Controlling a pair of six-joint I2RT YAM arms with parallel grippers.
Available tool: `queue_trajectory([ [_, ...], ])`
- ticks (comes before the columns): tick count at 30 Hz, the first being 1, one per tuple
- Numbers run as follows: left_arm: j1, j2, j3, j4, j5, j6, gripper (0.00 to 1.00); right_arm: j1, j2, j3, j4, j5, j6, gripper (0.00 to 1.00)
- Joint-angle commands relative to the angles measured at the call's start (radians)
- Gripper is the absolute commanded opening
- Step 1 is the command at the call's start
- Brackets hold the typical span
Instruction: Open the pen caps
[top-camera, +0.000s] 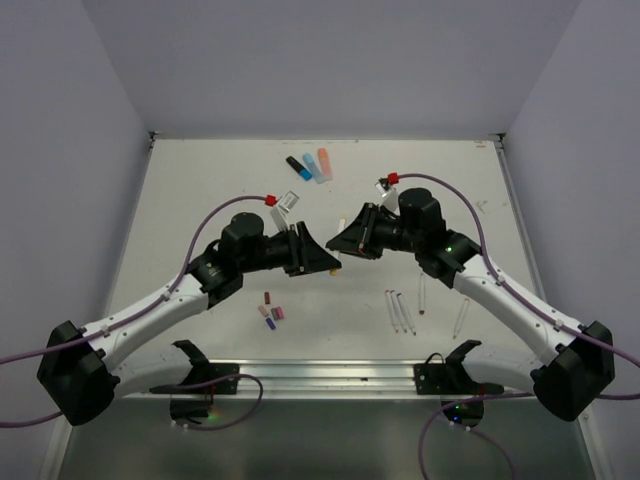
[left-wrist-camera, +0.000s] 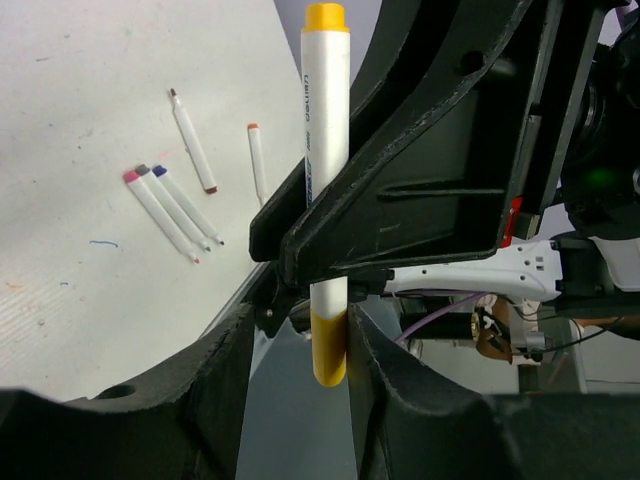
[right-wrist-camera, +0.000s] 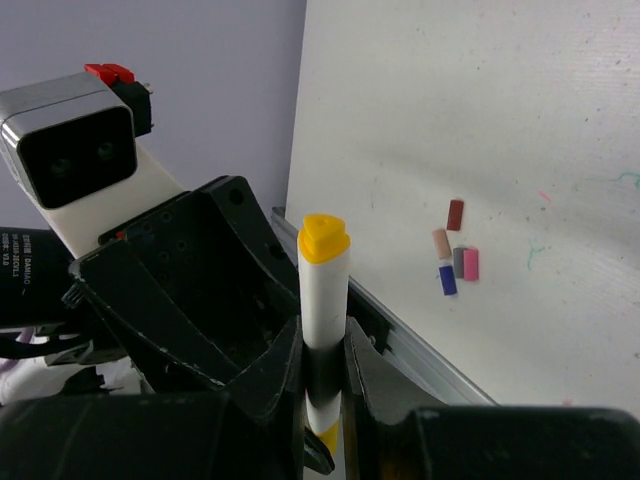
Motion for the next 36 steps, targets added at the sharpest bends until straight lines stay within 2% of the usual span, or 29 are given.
queue_trajectory([
  [1,-0.014,0.016,0.041,0.055,0.036,0.029,0.42,0.004,-0.045,0.014,0.055,0.021,0.033,0.00],
  [3,-0.017,0.021,0.035,0.063,0.049,0.029,0.32,0.004,-0.053,0.011,0.056,0.018,0.037,0.00],
  [4,-0.017,0.022,0.031,0.086,0.058,0.021,0.20,0.004,-0.054,0.009,0.055,0.017,0.037,0.00],
  [6,-0.017,0.022,0.008,0.161,0.090,-0.002,0.04,0.004,-0.059,0.006,0.056,0.017,0.037,0.00],
  [7,-0.017,0.022,-0.006,0.210,0.111,-0.016,0.00,0.004,-0.060,0.003,0.055,0.018,0.037,0.00],
  [11,-0.017,0.039,-0.083,0.492,0.248,-0.127,0.00,-0.002,-0.051,-0.021,0.151,-0.042,0.041,0.00],
  [12,-0.017,0.042,-0.109,0.605,0.291,-0.176,0.00,-0.008,-0.047,-0.030,0.183,-0.066,0.041,0.00],
  [14,-0.017,0.041,-0.146,0.742,0.322,-0.247,0.00,-0.014,-0.039,-0.033,0.260,-0.118,0.031,0.00],
  [15,-0.017,0.035,-0.187,0.884,0.334,-0.322,0.00,-0.028,-0.042,-0.041,0.289,-0.137,0.034,0.00],
  [18,-0.017,0.036,-0.245,1.087,0.342,-0.426,0.00,-0.072,-0.047,-0.061,0.367,-0.184,0.050,0.00],
  [21,-0.017,0.033,-0.297,1.218,0.340,-0.491,0.00,-0.123,-0.056,-0.089,0.443,-0.223,0.091,0.00],
  [24,-0.017,0.013,-0.333,1.220,0.340,-0.493,0.00,-0.158,-0.060,-0.093,0.467,-0.244,0.111,0.00],
  [26,-0.016,-0.002,-0.341,1.154,0.342,-0.467,0.00,-0.166,-0.062,-0.089,0.413,-0.241,0.091,0.00],
  [27,-0.016,-0.031,-0.318,0.937,0.333,-0.365,0.00,-0.175,-0.063,-0.051,0.318,-0.197,0.053,0.00],
  [28,-0.014,-0.052,-0.286,0.737,0.310,-0.274,0.00,-0.178,-0.060,-0.020,0.208,-0.151,-0.061,0.00],
  [29,-0.014,-0.089,-0.171,0.484,0.181,-0.161,0.00,-0.180,-0.056,0.052,-0.044,-0.102,-0.125,0.00],
  [30,-0.014,-0.094,-0.104,0.002,0.074,0.038,0.00,-0.178,-0.036,0.087,-0.170,-0.044,-0.184,0.00],
  [31,-0.014,-0.091,-0.047,-0.185,-0.033,0.091,0.00,-0.178,-0.024,0.115,-0.280,0.093,-0.273,0.00],
  [32,-0.014,-0.082,0.027,-0.410,-0.210,0.122,0.00,-0.181,0.002,0.144,-0.432,0.189,-0.312,0.00],
  [33,-0.013,-0.080,0.049,-0.488,-0.291,0.119,0.00,-0.183,0.015,0.152,-0.491,0.190,-0.343,0.00],
  [34,-0.011,-0.082,0.060,-0.535,-0.348,0.116,0.00,-0.184,0.025,0.152,-0.581,0.264,-0.389,0.00],
  [36,-0.008,-0.100,0.052,-0.580,-0.449,0.121,0.00,-0.194,0.050,0.120,-0.634,0.325,-0.420,0.00],
])
